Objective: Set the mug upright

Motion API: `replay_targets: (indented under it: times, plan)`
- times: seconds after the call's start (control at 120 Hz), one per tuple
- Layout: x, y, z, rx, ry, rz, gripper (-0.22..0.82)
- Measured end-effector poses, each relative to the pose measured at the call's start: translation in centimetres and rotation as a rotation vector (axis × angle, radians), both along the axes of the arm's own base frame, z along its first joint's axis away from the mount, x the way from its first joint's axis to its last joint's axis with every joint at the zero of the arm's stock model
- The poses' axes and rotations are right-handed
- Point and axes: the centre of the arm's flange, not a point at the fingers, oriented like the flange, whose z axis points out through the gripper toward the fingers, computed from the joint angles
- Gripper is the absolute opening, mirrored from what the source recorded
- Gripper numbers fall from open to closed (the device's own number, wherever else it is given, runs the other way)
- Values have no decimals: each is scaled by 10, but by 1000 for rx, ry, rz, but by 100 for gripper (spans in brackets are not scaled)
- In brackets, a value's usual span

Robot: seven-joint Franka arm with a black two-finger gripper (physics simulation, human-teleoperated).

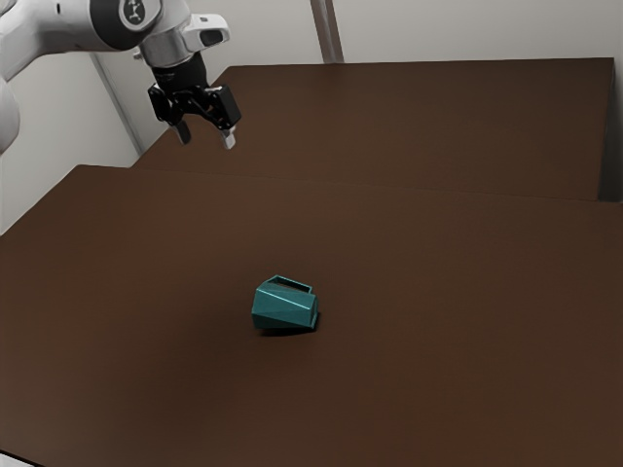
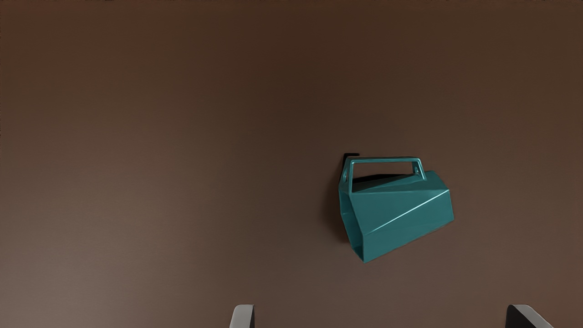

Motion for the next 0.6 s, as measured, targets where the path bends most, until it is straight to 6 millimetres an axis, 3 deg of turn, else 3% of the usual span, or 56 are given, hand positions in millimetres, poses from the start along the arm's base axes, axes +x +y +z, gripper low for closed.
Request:
replay_targets:
  times: [0.442,0.525,0.6]
  plan:
    - [-1,-1,-3,-5,-11,2,60]
    - [-7,-1,-16,-31,7,10,60]
    - [-18,8,-46,-77,37,44,60]
